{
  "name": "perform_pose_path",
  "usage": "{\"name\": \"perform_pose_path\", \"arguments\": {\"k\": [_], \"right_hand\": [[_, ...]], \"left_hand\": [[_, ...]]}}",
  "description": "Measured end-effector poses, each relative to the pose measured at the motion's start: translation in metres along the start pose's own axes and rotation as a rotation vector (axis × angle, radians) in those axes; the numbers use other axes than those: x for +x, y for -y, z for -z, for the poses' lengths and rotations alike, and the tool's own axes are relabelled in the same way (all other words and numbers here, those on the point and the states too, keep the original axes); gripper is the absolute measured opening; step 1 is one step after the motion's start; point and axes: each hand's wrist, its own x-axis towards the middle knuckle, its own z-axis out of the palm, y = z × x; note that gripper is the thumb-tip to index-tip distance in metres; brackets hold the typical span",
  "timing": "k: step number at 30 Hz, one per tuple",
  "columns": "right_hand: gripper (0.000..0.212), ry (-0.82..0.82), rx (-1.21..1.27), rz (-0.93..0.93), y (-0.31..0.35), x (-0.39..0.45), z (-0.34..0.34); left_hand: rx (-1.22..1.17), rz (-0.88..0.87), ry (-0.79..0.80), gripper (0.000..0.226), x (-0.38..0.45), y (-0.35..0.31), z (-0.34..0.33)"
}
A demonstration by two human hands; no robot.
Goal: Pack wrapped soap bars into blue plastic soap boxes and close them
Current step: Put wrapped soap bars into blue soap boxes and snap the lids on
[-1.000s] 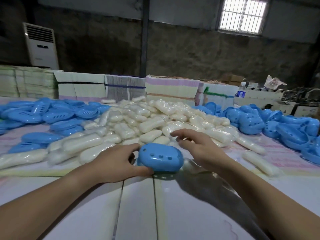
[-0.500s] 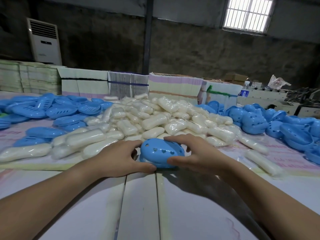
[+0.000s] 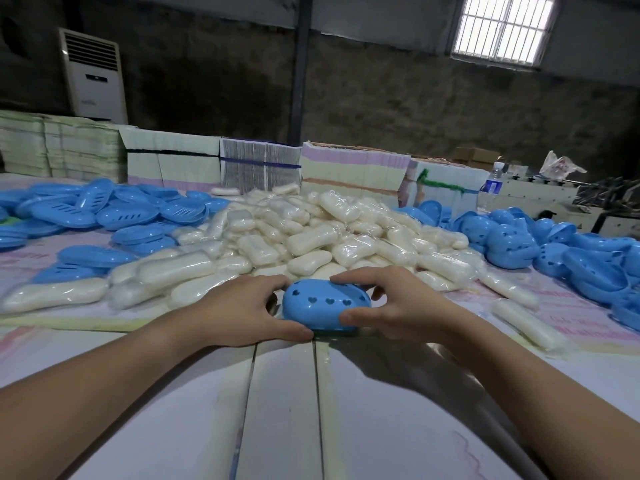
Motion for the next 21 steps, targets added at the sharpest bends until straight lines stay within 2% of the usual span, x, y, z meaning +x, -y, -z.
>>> {"name": "perform_pose_path", "arguments": {"k": [9, 14, 17, 21], "right_hand": [[0.047, 0.017, 0.086, -0.041, -0.0003, 0.0013, 0.0011], [0.055, -0.01, -0.048, -0.003, -0.0007, -0.0008, -0.0031], [0.057, -0.011, -0.042, -0.001, 0.0, -0.0008, -0.0033], [0.053, -0.026, 0.102, -0.027, 0.0008, -0.0022, -0.0026]], "left_hand": [[-0.029, -0.007, -0.02, 0.053, -0.0015, 0.0004, -0.0012], [-0.023, -0.012, -0.008, 0.054, -0.0017, 0.0002, -0.0012], [-0.027, -0.021, 0.01, 0.065, -0.0023, -0.0002, -0.0003], [-0.057, -0.024, 0.018, 0.076, -0.0031, -0.0013, 0.0013]]}}
